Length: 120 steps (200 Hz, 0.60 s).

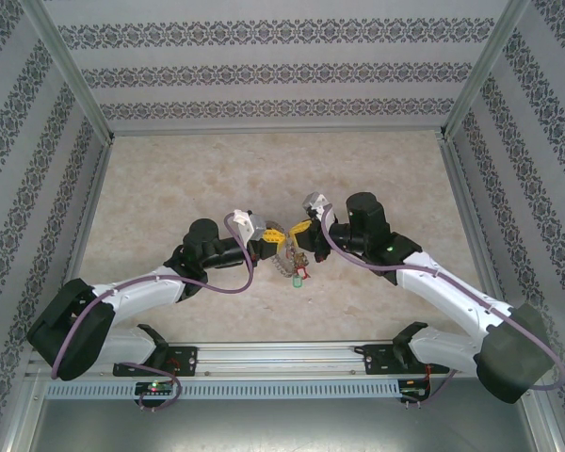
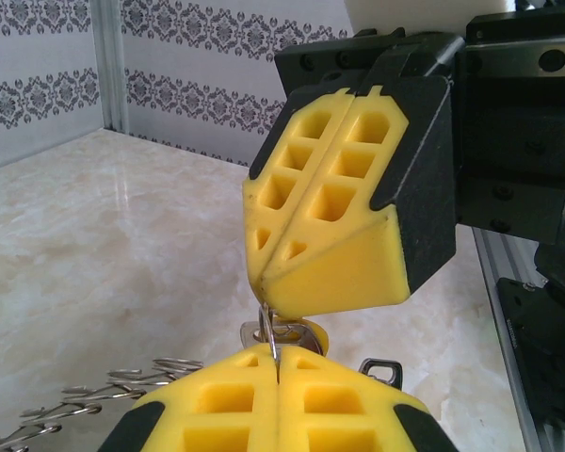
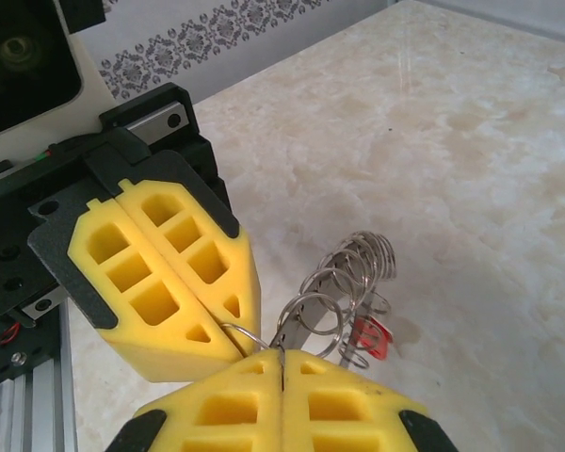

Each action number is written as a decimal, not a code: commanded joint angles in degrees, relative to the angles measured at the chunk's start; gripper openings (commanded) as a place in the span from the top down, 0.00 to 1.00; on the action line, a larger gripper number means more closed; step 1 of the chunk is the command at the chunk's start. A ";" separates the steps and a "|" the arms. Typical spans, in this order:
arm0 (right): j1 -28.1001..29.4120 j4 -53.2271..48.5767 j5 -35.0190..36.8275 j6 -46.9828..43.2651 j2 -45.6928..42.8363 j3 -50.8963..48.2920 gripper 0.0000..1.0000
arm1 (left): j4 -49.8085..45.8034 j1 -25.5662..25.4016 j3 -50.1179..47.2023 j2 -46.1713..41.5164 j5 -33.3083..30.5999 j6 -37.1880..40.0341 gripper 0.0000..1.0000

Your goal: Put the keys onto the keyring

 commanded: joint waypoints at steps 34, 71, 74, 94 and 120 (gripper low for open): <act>-2.15 -3.77 3.74 2.53 1.33 2.12 1.00 | 8.54 -1.06 -0.26 -0.37 0.86 0.27 1.00; -1.98 -3.40 4.05 2.38 0.47 3.14 1.00 | 8.83 -1.17 -1.74 1.72 -1.62 0.98 1.00; -1.85 -3.60 3.98 2.15 0.42 3.32 1.00 | 9.06 -1.16 -1.89 2.00 -1.70 0.92 1.00; -0.70 -5.67 3.46 0.18 0.49 4.61 1.00 | 10.63 -1.36 -2.31 4.41 -1.90 0.55 1.00; 0.87 -8.23 4.53 -2.02 1.01 5.54 1.00 | 12.90 -1.89 -2.19 7.97 -2.14 0.46 1.00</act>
